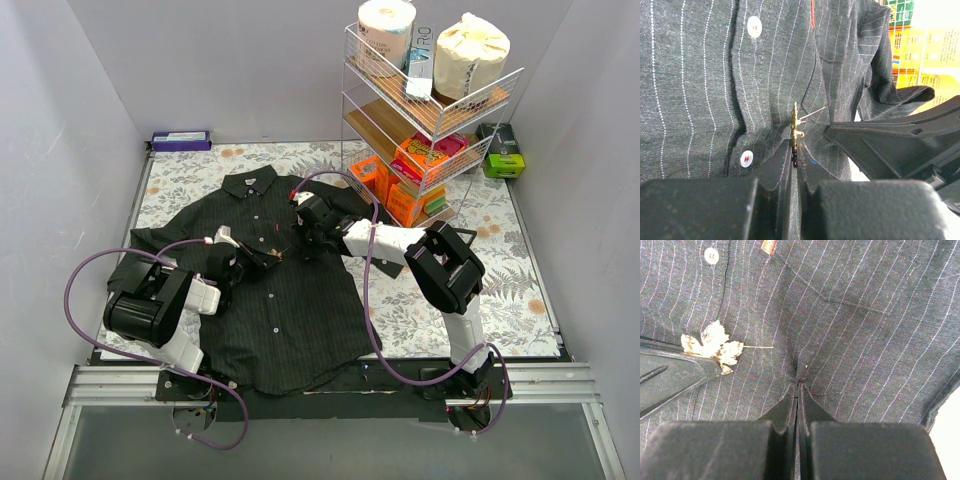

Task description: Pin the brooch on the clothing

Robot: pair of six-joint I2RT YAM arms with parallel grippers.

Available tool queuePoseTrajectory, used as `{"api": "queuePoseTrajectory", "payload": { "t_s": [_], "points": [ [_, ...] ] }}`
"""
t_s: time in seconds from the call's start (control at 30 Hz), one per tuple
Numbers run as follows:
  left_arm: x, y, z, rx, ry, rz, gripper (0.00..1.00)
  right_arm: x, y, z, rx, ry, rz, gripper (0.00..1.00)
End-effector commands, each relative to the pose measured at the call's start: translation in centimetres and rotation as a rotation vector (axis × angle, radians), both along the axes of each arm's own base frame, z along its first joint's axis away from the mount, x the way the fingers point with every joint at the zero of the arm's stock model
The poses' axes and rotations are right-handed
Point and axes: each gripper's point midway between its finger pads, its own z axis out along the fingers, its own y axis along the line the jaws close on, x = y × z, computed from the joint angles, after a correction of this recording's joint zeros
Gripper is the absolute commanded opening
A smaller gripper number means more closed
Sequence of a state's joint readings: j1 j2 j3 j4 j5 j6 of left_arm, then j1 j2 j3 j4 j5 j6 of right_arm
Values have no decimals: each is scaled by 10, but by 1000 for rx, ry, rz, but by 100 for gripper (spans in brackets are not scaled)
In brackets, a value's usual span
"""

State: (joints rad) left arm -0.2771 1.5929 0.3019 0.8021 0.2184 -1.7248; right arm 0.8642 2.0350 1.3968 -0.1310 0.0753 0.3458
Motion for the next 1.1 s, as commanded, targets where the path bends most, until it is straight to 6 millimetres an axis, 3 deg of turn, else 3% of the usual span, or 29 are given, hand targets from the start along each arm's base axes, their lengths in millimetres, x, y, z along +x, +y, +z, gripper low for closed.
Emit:
{"api": "queuePoseTrajectory", "payload": {
  "t_s": [0.0,0.47,0.87,1.07],
  "points": [
    [0,2,9,21,-34,-1,0,6,6,24,54,-34,-11,1],
    [2,-1,6,25,-29,-14,0,6,4,30,48,-50,-1,1],
    [0,-1,-1,29,-11,-21,0,8,-2,47,53,-147,53,46],
    [1,-1,-2,28,-9,-21,0,7,6,51,67,-193,141,51]
  ]
}}
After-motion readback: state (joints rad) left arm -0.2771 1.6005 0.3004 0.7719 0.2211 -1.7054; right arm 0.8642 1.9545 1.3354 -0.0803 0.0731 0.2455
